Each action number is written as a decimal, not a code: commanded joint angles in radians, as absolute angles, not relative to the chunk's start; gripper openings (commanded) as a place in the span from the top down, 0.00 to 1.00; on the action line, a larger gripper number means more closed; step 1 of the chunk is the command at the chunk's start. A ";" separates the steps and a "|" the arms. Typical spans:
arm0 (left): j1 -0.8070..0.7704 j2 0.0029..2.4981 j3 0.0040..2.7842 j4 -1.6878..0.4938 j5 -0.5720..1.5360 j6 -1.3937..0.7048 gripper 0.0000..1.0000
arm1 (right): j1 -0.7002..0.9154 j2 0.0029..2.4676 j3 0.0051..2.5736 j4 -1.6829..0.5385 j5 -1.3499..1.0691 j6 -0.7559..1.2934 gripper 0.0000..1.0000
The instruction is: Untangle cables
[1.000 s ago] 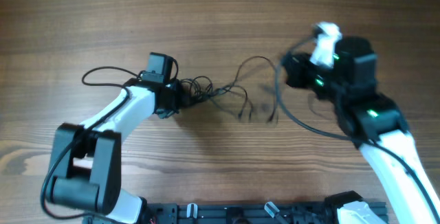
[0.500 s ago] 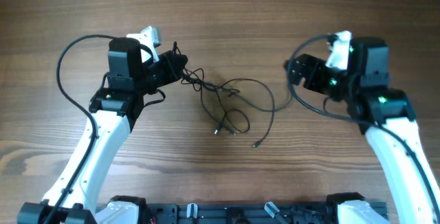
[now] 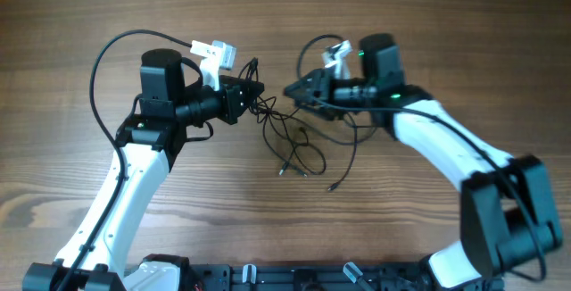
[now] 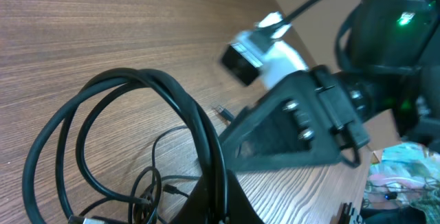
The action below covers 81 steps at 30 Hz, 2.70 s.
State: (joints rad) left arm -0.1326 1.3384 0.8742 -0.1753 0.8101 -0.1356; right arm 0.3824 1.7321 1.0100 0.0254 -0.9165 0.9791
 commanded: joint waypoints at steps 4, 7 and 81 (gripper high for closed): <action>-0.136 1.334 0.871 -0.173 0.873 -0.104 0.96 | 0.492 1.853 1.019 0.204 -0.805 1.372 0.61; -0.136 1.334 0.871 -0.179 0.876 -0.104 0.96 | 0.499 1.863 1.019 0.250 -0.724 1.426 0.81; -0.087 1.448 0.976 -0.589 0.148 -0.342 0.55 | 0.115 1.763 1.019 -0.257 -0.786 0.496 0.22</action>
State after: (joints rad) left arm -0.0742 1.4464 0.9733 -0.6758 0.1482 -0.5980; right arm 0.1101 1.7874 1.0168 -0.2489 -0.7658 0.5137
